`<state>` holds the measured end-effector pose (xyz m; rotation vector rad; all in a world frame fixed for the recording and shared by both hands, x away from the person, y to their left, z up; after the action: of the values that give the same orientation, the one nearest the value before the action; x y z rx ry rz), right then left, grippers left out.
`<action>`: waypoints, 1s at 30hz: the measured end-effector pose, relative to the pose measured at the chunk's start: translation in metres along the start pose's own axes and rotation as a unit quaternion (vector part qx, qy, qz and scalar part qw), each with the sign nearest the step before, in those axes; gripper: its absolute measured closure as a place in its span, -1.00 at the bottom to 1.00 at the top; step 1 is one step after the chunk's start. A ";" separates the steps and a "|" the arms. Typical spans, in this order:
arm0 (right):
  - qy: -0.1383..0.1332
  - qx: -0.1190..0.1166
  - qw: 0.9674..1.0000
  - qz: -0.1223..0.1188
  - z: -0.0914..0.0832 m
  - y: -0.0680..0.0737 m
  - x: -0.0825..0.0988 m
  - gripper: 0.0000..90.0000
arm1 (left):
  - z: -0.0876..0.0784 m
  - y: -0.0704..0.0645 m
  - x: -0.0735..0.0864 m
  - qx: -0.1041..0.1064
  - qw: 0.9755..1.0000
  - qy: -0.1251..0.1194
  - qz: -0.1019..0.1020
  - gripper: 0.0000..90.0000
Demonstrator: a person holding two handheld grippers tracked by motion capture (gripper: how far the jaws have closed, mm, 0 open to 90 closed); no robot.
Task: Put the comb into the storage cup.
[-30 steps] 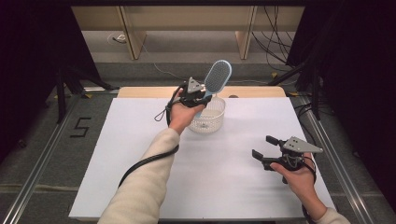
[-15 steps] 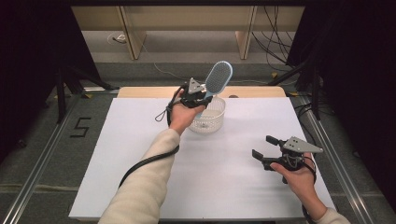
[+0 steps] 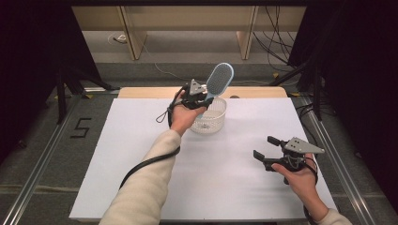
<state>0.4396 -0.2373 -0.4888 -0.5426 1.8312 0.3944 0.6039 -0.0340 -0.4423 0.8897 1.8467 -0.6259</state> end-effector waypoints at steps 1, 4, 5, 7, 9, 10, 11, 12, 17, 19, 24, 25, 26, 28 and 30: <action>0.000 0.000 1.000 0.000 0.000 0.000 0.000 -0.65 | 0.000 0.000 0.000 0.000 1.000 0.001 0.000 0.55; 0.000 0.000 1.000 0.000 0.000 0.000 0.000 -0.65 | 0.000 0.000 0.001 0.000 1.000 0.000 -0.001 0.55; 0.000 -0.001 1.000 0.000 0.000 0.000 0.000 -0.65 | 0.000 0.000 0.001 0.000 1.000 0.000 -0.001 0.55; 0.000 0.000 1.000 0.000 0.000 0.000 0.000 -0.65 | 0.001 0.000 0.001 0.000 1.000 0.001 -0.001 0.55; -0.001 0.000 1.000 0.000 0.000 0.000 0.000 -0.65 | 0.001 0.000 0.001 0.000 1.000 0.001 0.000 0.55; -0.001 0.000 1.000 0.000 0.000 0.000 0.000 -0.65 | 0.001 0.000 0.002 0.001 1.000 0.001 0.000 0.55; -0.001 0.000 1.000 0.000 0.000 0.000 0.000 -0.65 | 0.001 -0.001 0.002 0.001 1.000 0.002 0.001 0.55; -0.001 0.000 1.000 0.000 0.000 0.000 0.000 -0.65 | 0.001 -0.001 0.002 0.001 1.000 0.001 0.001 0.55; -0.001 0.000 1.000 0.000 0.000 0.000 0.000 -0.65 | 0.002 -0.001 0.004 0.001 1.000 0.002 -0.001 0.55; 0.000 0.000 1.000 0.000 0.000 0.000 0.000 -0.65 | 0.002 0.000 0.005 0.000 1.000 0.003 0.001 0.55; 0.000 0.000 1.000 0.000 0.000 0.000 0.000 -0.65 | 0.002 0.000 0.006 0.000 1.000 0.006 0.003 0.55; 0.000 0.000 1.000 0.000 0.000 0.000 0.000 -0.65 | 0.003 0.000 0.005 -0.001 1.000 0.006 0.004 0.55; 0.000 0.000 1.000 0.000 0.000 0.000 0.000 -0.65 | 0.003 0.000 0.006 -0.001 1.000 0.007 0.004 0.55; -0.001 0.000 1.000 0.000 0.000 0.000 0.000 -0.65 | 0.003 0.000 0.006 -0.001 1.000 0.008 0.003 0.55; -0.001 0.000 1.000 0.000 0.000 0.000 0.000 -0.65 | 0.003 0.000 0.007 -0.001 1.000 0.007 0.004 0.55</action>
<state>0.4394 -0.2374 -0.4886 -0.5415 1.8303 0.3947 0.6038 -0.0337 -0.4495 0.9007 1.8563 -0.6137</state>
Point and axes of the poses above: each handheld gripper's, and its own axes: z roughly forward along the jaws, x roughly out of its underside, y roughly to its left, the point moved 10 cm from there along z, roughly forward along the jaws, and after that the axes turned 11 degrees about x, right-handed, at the moved point
